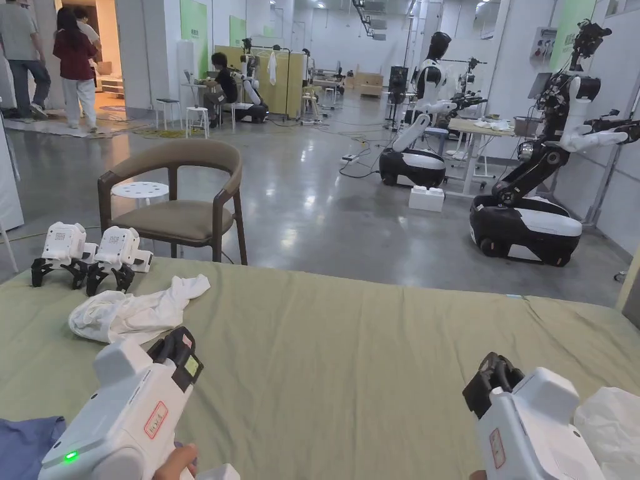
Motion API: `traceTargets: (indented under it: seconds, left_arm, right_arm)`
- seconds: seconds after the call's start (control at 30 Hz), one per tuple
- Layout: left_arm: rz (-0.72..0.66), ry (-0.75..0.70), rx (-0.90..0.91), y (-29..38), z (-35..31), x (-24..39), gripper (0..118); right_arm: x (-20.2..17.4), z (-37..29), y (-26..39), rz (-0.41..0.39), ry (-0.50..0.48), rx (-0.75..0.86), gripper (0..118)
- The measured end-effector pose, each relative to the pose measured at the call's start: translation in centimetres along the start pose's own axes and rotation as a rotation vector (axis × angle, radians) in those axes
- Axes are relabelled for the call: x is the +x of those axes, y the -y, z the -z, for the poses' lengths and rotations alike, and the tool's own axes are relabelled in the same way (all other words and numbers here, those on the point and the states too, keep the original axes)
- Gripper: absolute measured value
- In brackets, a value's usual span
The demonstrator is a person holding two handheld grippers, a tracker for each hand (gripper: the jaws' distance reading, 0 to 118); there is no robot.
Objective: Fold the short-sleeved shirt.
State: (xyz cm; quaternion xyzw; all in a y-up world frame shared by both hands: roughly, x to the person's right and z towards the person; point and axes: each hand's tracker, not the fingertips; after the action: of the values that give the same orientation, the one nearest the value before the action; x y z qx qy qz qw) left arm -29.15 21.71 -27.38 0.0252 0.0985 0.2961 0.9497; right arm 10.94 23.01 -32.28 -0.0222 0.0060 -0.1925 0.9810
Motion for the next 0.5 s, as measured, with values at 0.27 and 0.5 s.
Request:
traceTargets:
  seconds: [0.27, 0.5]
  left_arm:
    - [1.551, 0.0, -0.072, 4.1, 0.8, 4.2, 0]
    - [1.751, 0.057, -0.059, 5.5, 0.2, 3.4, 0]
  right_arm:
    - [-4.6, 0.7, 4.1, -1.542, -0.105, 0.148, 6]
    - [-4.8, -0.2, 4.5, -1.569, -0.146, 0.125, 5]
